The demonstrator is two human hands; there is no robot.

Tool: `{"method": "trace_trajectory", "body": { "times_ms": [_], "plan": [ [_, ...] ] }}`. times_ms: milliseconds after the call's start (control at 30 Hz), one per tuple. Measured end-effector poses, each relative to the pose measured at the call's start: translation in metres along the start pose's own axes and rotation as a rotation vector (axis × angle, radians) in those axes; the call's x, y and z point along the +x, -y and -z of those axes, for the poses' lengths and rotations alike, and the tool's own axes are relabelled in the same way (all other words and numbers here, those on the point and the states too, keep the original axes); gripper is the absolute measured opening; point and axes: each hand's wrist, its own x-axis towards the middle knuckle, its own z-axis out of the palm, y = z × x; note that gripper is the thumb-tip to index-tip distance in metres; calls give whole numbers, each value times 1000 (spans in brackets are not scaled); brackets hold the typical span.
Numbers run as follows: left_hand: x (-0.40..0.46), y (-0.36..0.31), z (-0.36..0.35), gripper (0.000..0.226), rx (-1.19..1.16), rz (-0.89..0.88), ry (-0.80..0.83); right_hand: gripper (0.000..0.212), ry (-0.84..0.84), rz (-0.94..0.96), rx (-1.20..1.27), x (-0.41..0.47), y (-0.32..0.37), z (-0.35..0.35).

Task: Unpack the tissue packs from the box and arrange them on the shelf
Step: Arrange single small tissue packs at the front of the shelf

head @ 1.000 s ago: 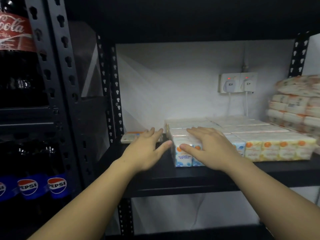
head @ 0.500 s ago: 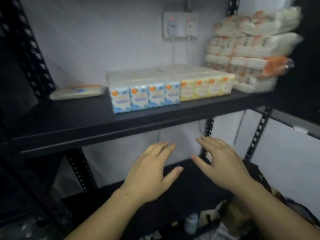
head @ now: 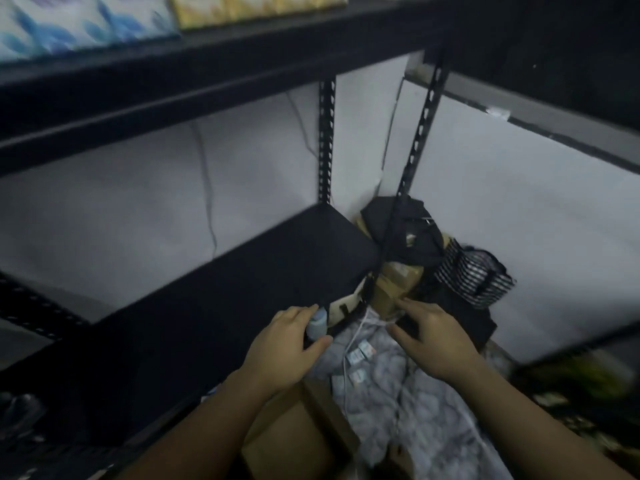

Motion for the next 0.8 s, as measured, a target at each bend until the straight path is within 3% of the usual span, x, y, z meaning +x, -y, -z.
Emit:
{"method": "trace_trajectory", "body": {
  "times_ms": [233, 367, 667, 800],
  "plan": [
    [58, 10, -115, 63, -190, 125, 147, 67, 158, -149, 108, 17, -89, -75],
    [96, 27, -195, 55, -306, 282, 164, 65, 235, -241, 214, 40, -141, -144],
    [203, 113, -389, 39, -286, 446, 160, 46, 309, -394, 348, 119, -263, -327],
    [258, 167, -480, 51, -276, 449, 168, 64, 316, -411, 328, 165, -325, -416]
  ]
}}
